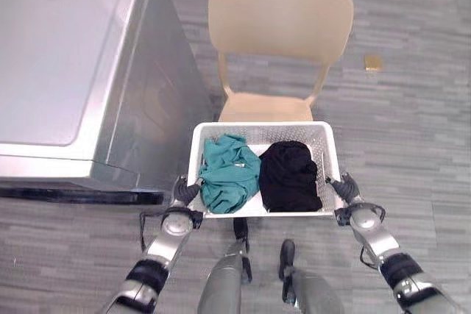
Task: Grab the laundry basket,head to the washer,open it,put in the laundry and shut it.
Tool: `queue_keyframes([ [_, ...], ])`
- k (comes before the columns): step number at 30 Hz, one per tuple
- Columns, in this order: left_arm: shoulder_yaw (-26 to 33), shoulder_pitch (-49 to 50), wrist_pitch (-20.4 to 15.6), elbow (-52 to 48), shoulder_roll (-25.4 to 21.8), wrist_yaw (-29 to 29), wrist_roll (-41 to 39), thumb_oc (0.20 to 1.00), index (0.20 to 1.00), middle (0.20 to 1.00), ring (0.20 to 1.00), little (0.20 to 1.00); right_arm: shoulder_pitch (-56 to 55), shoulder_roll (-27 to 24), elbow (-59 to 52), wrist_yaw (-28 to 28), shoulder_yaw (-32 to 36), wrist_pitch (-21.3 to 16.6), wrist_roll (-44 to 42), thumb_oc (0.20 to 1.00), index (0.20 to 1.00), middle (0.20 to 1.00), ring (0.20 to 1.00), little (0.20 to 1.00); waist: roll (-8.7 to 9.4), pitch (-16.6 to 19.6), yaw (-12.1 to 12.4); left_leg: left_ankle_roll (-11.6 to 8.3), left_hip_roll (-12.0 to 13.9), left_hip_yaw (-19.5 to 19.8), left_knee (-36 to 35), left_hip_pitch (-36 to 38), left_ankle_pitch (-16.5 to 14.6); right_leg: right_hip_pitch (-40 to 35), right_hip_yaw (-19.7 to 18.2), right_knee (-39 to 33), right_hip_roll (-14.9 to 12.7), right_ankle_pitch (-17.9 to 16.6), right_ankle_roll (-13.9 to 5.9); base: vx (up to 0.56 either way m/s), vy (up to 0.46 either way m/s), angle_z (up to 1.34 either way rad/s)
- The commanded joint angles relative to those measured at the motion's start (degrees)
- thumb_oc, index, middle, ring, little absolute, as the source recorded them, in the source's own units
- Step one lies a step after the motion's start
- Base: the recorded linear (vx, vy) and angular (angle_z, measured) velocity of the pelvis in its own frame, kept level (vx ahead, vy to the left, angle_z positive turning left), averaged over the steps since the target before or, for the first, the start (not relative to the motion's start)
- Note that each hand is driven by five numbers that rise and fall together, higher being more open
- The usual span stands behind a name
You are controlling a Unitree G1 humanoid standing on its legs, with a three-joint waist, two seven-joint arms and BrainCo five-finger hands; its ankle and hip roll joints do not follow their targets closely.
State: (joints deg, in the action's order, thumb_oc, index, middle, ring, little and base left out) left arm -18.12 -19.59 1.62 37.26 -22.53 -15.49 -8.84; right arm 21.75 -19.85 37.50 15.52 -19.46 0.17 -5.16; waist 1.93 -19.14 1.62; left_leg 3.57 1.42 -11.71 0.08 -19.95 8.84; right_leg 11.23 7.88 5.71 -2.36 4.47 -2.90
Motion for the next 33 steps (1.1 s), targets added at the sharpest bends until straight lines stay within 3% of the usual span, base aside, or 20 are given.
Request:
queue_keyframes([
  [1, -3.4, -7.0, -7.2, -2.8, 3.0, -2.2, -2.2, 0.200, 0.200, 0.200, 0.200, 0.200, 4.4, 4.3, -5.4, 0.6, -3.9, -5.2, -1.8, 0.200, 0.200, 0.200, 0.200, 0.200, 1.30, 1.1, 0.3, -3.50, -0.1, 2.1, 6.6, 0.6, -9.8, 2.4, -0.3, 0.1, -6.4, -3.1, -4.58, -0.03, 0.005, -0.02],
  [3, -4.9, -10.8, -7.2, 0.8, 3.6, -3.3, -2.5, 0.200, 0.200, 0.200, 0.200, 0.200, 6.8, 4.6, -2.9, 1.2, -5.4, -5.1, -1.8, 0.200, 0.200, 0.200, 0.200, 0.200, 1.12, 0.1, 0.2, -3.64, -0.1, 2.3, 6.3, 0.2, -9.2, 3.2, -0.3, 0.6, -6.4, -3.1, -4.50, 0.00, 0.007, 0.00],
  [4, -5.2, -12.2, -7.3, 2.0, 3.7, -3.7, -2.6, 0.376, 0.376, 0.376, 0.376, 0.376, 8.0, 4.8, -1.8, 1.5, -6.0, -5.0, -1.9, 0.200, 0.200, 0.200, 0.200, 0.200, 1.05, -0.4, 0.1, -3.71, -0.1, 2.4, 6.2, 0.1, -8.9, 3.4, -0.3, 0.9, -6.4, -3.0, -4.45, -0.05, 0.000, 0.02],
  [5, -5.7, -13.6, -7.3, 2.8, 3.6, -4.1, -2.3, 1.000, 1.000, 1.000, 1.000, 1.000, 8.7, 5.0, -0.8, 1.7, -6.4, -4.9, -2.2, 0.567, 0.567, 0.567, 0.567, 0.567, 1.00, -0.8, 0.0, -3.80, -0.1, 2.5, 6.0, 0.0, -8.7, 3.7, -0.3, 1.1, -6.4, -3.0, -4.40, -0.03, 0.001, 0.01],
  [6, -5.7, -13.6, -7.3, 2.8, 3.6, -4.1, -2.3, 1.000, 1.000, 1.000, 1.000, 1.000, 8.8, 5.0, -0.7, 1.7, -6.4, -5.0, -2.2, 1.000, 1.000, 1.000, 1.000, 1.000, 1.01, -0.9, 0.0, -3.80, -0.1, 2.5, 6.0, 0.0, -8.7, 3.7, -0.3, 1.1, -6.4, -3.0, -4.40, 0.00, 0.000, 0.00],
  [13, -4.5, -10.1, -8.1, -1.4, 3.3, -3.3, -3.1, 1.000, 1.000, 1.000, 1.000, 1.000, 5.4, 5.2, -1.7, 1.1, -6.0, -5.2, -2.3, 1.000, 1.000, 1.000, 1.000, 1.000, 0.93, -0.8, -0.7, -4.05, 0.0, 2.4, 4.8, 2.0, -8.5, 3.1, -0.3, 1.8, -6.3, -2.5, -4.14, 0.01, 0.004, 0.01],
  [14, -3.4, -7.8, -8.2, -3.5, 2.7, -2.7, -2.8, 1.000, 1.000, 1.000, 1.000, 1.000, 3.5, 4.5, -2.9, 0.6, -5.2, -5.0, -1.6, 1.000, 1.000, 1.000, 1.000, 1.000, 0.92, -0.5, -0.7, -3.68, 0.2, 1.8, 4.7, 2.1, -7.4, 3.2, -0.2, 1.4, -6.1, -3.7, -3.81, -0.04, -0.004, 0.01],
  [16, -2.8, -6.1, -8.2, -4.8, 2.2, -2.4, -2.4, 1.000, 1.000, 1.000, 1.000, 1.000, 2.1, 4.1, -3.7, 0.4, -4.7, -5.0, -1.1, 1.000, 1.000, 1.000, 1.000, 1.000, 0.94, 0.0, -0.8, -4.09, 0.1, 2.2, 4.6, 3.4, -8.9, 2.3, -0.5, 1.5, -6.1, -2.5, -4.15, 0.04, -0.006, -0.04],
  [17, -1.8, -3.9, -8.1, -6.4, 1.5, -2.1, -1.5, 1.000, 1.000, 1.000, 1.000, 1.000, 0.6, 3.4, -4.8, 0.1, -3.7, -5.0, -0.6, 1.000, 1.000, 1.000, 1.000, 1.000, 0.92, 0.3, -0.7, -3.75, 0.3, 1.7, 4.6, 3.2, -7.7, 2.4, -0.3, 1.2, -6.0, -3.6, -3.78, 0.04, -0.008, -0.07],
  [24, 5.5, 6.6, -8.4, -13.3, -0.8, -1.4, 1.2, 1.000, 1.000, 1.000, 1.000, 1.000, -6.2, -0.8, -10.2, -1.0, 3.5, -5.8, 0.5, 1.000, 1.000, 1.000, 1.000, 1.000, 0.87, 2.6, -0.5, -4.14, 0.7, 2.2, 3.1, 7.1, -7.6, -1.5, 0.2, -0.1, -5.6, -2.7, -3.86, 0.04, -0.052, -0.01],
  [28, 10.5, 18.6, -8.0, -17.6, -2.6, 4.9, 1.2, 1.000, 1.000, 1.000, 1.000, 1.000, -15.5, -5.3, -16.7, -6.0, 9.5, -5.6, 3.7, 1.000, 1.000, 1.000, 1.000, 1.000, 0.39, 4.8, -0.2, -5.03, 1.4, 3.3, -0.6, 11.6, -5.4, -6.2, 1.7, -1.5, -4.5, -1.5, -3.86, 0.01, -0.130, 0.16],
  [33, 12.3, 24.0, -6.8, -15.4, -2.3, 8.1, 2.3, 1.000, 1.000, 1.000, 1.000, 1.000, -20.1, -5.6, -16.1, -8.3, 10.6, -5.5, 7.0, 1.000, 1.000, 1.000, 1.000, 1.000, -0.09, 6.4, 0.2, -5.73, 2.2, 3.8, -2.8, 13.2, -3.5, -8.2, 2.8, -1.9, -3.4, -0.6, -3.52, -0.03, -0.109, 0.17],
])
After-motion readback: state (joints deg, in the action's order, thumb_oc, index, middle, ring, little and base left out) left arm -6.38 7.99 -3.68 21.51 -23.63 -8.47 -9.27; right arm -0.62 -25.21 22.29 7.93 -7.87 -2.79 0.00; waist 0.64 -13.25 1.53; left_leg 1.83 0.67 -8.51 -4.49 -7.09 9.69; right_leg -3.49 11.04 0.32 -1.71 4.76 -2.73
